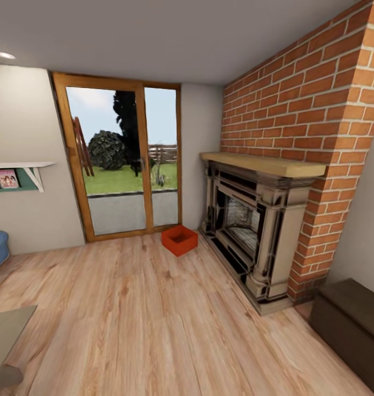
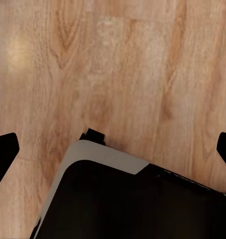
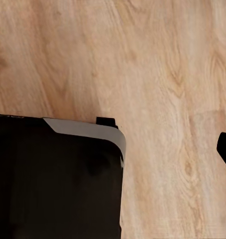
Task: Move the two storage containers from the living room to the garage. In the garage, place one container on the floor and stack the other container on top of it (either order is fine).
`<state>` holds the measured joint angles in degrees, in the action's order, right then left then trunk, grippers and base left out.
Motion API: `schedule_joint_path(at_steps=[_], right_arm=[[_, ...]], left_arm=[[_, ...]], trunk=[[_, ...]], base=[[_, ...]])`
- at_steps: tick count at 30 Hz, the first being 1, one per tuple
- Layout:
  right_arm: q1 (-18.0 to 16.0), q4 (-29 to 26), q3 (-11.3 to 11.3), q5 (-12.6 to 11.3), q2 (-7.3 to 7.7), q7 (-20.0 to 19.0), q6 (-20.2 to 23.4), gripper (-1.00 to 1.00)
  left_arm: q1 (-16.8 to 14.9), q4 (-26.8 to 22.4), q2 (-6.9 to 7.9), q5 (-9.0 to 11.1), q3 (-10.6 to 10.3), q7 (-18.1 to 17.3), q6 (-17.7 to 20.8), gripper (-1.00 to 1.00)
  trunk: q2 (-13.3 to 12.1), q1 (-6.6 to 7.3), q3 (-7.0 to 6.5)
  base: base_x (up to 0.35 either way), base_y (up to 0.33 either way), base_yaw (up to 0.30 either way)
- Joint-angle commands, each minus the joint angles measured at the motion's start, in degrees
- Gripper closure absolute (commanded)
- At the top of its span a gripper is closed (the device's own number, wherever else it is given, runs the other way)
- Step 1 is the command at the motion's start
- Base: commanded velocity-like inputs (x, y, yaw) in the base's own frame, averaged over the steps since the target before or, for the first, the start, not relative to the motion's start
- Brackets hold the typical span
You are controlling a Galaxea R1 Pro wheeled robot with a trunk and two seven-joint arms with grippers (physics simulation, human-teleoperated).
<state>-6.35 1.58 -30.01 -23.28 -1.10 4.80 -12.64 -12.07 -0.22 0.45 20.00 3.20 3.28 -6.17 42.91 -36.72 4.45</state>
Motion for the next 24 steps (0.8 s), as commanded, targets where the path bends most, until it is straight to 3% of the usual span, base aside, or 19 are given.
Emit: schedule_joint_path(at_steps=[1, 24], right_arm=[[-0.07, 0.15, -0.48, -0.44, -0.04, 0.10, -0.30, -1.00], [-0.07, 0.14, -0.97, -0.33, 0.04, 0.12, -0.25, -1.00]], left_arm=[[-0.06, 0.04, -0.01, -0.05, 0.30, 0.06, -0.16, -1.00], [-0.06, 0.05, -0.01, -0.05, 0.31, 0.06, -0.14, -1.00]], trunk=[[0.07, -0.05, 0.09], [0.07, -0.05, 0.09]], base=[[0.323, 0.000, 0.268], [0.323, 0.000, 0.269]])
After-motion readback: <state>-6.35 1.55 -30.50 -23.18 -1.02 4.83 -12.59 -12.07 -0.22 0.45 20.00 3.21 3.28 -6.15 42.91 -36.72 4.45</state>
